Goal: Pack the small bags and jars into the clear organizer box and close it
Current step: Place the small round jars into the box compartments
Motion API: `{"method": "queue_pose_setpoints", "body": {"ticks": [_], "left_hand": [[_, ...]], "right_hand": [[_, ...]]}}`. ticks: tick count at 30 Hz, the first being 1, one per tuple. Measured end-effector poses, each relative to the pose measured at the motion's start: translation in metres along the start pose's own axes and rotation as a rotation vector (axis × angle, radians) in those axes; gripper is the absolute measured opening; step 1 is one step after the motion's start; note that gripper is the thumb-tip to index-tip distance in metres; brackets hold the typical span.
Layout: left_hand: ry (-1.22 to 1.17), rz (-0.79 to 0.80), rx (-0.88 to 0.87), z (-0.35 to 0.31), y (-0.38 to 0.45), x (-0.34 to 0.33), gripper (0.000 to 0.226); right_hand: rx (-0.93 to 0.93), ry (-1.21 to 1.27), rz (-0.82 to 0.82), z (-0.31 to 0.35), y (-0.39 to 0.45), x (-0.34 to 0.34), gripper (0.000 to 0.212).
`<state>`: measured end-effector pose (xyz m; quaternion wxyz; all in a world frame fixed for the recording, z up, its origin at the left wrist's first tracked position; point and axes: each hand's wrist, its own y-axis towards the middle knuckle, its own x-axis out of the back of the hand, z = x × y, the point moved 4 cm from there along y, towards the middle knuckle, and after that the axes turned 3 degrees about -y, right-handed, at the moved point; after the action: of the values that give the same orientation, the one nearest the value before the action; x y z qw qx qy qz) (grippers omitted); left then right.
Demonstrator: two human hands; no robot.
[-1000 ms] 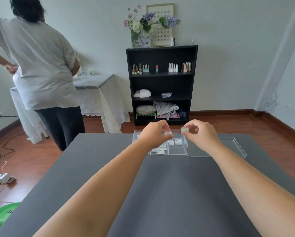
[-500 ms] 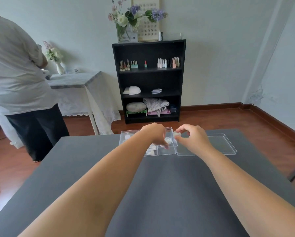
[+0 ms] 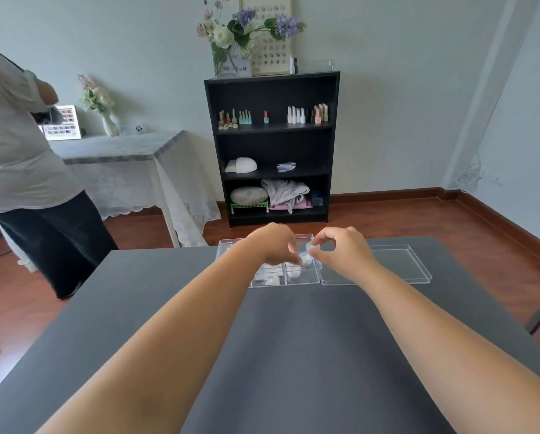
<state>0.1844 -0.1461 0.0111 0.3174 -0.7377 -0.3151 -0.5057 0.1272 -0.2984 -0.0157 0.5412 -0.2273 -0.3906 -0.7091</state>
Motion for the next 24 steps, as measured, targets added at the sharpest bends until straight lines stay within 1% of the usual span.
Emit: {"method": "queue_pose_setpoints", "body": {"ticks": [3, 6, 8, 10, 12, 15, 24], "left_hand": [[-0.159, -0.205, -0.036, 0.013, -0.021, 0.0, 0.011], [-0.162, -0.42, -0.021, 0.028, -0.043, -0.017, 0.018], [-0.13, -0.513, 0.017, 0.033, -0.054, -0.031, 0.024], [-0.106, -0.58, 0.046, 0.034, -0.061, -0.043, 0.026], [-0.109, -0.637, 0.057, 0.035, -0.067, -0.051, 0.024], [-0.121, -0.692, 0.061, 0.036, -0.073, -0.059, 0.023], [-0.1, -0.78, 0.028, 0.037, -0.078, -0.068, 0.02]], "right_hand": [[0.019, -0.037, 0.071, 0.004, 0.004, -0.003, 0.011], [0.041, -0.16, 0.153, 0.013, 0.01, -0.002, 0.013], [0.089, -0.297, 0.234, 0.023, 0.015, -0.003, 0.013], [0.117, -0.415, 0.305, 0.032, 0.021, -0.004, 0.013], [0.125, -0.48, 0.386, 0.038, 0.024, -0.007, 0.013], [0.11, -0.471, 0.483, 0.04, 0.028, -0.009, 0.017], [0.054, -0.526, 0.551, 0.04, 0.033, -0.015, 0.022]]}}
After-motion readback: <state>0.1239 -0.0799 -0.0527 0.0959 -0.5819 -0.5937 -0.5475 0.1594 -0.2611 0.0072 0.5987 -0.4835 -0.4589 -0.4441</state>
